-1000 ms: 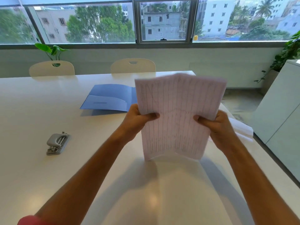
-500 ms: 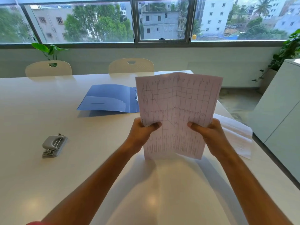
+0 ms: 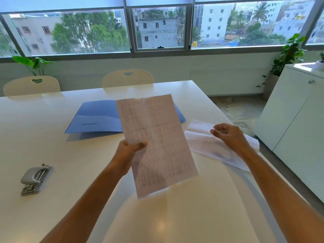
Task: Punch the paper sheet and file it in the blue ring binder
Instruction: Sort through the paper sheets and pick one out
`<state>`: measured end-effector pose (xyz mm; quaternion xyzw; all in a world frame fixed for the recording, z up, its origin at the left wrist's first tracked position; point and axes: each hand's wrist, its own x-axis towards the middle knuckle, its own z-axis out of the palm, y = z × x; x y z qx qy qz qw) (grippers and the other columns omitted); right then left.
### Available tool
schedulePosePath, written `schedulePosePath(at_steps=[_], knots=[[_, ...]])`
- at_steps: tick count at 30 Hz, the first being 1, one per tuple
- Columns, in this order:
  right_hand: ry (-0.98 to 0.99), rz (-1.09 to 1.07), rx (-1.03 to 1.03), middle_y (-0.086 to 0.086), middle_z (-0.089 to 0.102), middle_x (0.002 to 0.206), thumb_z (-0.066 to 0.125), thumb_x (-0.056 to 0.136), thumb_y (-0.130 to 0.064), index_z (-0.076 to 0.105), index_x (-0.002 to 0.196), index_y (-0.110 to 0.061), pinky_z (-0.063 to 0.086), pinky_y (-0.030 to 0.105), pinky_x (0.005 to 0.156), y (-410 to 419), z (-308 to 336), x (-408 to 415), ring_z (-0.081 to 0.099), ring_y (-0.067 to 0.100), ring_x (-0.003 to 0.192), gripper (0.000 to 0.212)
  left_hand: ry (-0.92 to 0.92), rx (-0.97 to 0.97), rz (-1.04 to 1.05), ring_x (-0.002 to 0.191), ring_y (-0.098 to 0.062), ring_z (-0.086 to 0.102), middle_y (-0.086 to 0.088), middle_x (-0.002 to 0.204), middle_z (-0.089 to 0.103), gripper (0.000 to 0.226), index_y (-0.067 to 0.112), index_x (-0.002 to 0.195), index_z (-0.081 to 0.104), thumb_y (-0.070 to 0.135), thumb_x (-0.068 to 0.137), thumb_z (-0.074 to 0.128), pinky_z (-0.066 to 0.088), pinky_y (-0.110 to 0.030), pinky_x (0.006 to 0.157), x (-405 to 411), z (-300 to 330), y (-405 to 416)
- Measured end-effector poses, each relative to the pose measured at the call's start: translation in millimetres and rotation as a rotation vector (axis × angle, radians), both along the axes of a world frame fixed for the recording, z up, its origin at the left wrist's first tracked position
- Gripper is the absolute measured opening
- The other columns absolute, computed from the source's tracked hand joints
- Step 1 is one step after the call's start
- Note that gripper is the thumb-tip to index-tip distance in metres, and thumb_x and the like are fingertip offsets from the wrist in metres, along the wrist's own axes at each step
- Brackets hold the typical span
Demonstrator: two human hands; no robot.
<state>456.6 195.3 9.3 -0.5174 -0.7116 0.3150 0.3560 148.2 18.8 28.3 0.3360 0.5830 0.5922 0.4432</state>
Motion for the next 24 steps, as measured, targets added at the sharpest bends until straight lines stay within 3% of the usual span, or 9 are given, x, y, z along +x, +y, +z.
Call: schedulePosePath(at_steps=[3, 6, 10, 13, 17, 24], knots=[[-0.286, -0.039, 0.045, 0.005, 0.068, 0.119, 0.072, 0.081, -0.041, 0.066, 0.115, -0.015, 0.046, 0.034, 0.09, 30.1, -14.0, 8.8, 0.063, 0.022, 0.106, 0.043, -0.053, -0.067, 0.033, 0.097, -0.035, 0.068, -0.015, 0.11, 0.07, 0.031, 0.006, 0.114, 0.064, 0.002, 0.083, 0.066, 0.054, -0.056, 0.085, -2.8, -11.5, 7.9], [-0.453, -0.053, 0.038, 0.007, 0.059, 0.132, 0.071, 0.08, -0.044, 0.061, 0.123, -0.015, 0.042, 0.038, 0.096, 50.1, -22.0, 10.9, 0.055, 0.028, 0.119, 0.052, -0.071, -0.11, 0.025, 0.101, -0.038, 0.066, -0.018, 0.113, 0.069, 0.036, 0.003, 0.12, 0.061, 0.002, 0.085, 0.065, 0.051, -0.06, 0.088, -3.3, -23.1, 14.2], [-0.668, -0.034, 0.002, 0.009, 0.048, 0.142, 0.066, 0.079, -0.055, 0.052, 0.133, -0.02, 0.043, 0.045, 0.1, 73.2, -29.2, 8.5, 0.047, 0.03, 0.127, 0.066, -0.131, -0.154, 0.033, 0.099, -0.04, 0.066, -0.025, 0.112, 0.067, 0.032, -0.005, 0.118, 0.059, -0.003, 0.087, 0.061, 0.058, -0.048, 0.075, 2.0, -34.3, 20.1], [-0.701, -0.026, -0.057, 0.009, 0.045, 0.145, 0.066, 0.074, -0.063, 0.047, 0.138, -0.021, 0.043, 0.049, 0.101, 87.2, -30.9, 5.3, 0.045, 0.031, 0.129, 0.078, -0.179, -0.188, 0.031, 0.094, -0.037, 0.068, -0.023, 0.109, 0.068, 0.029, -0.005, 0.116, 0.059, -0.007, 0.087, 0.058, 0.06, -0.04, 0.062, 5.9, -39.2, 22.0], [-0.757, -0.03, -0.139, 0.007, 0.042, 0.146, 0.072, 0.063, -0.068, 0.044, 0.14, -0.024, 0.039, 0.048, 0.102, 92.3, -38.0, -2.3, 0.04, 0.03, 0.132, 0.093, -0.169, -0.254, 0.011, 0.084, -0.031, 0.072, -0.019, 0.101, 0.072, 0.022, 0.0, 0.109, 0.063, -0.003, 0.088, 0.058, 0.059, -0.037, 0.058, 7.8, -45.7, 19.4], [-0.852, -0.075, -0.228, 0.011, 0.039, 0.144, 0.077, 0.054, -0.069, 0.044, 0.136, -0.019, 0.034, 0.055, 0.103, 101.1, -22.2, -11.0, 0.039, 0.035, 0.13, 0.101, -0.13, -0.277, -0.022, 0.089, -0.033, 0.071, -0.02, 0.104, 0.071, 0.024, -0.001, 0.111, 0.062, -0.004, 0.088, 0.058, 0.061, -0.042, 0.068, 5.8, -47.1, 24.2]])
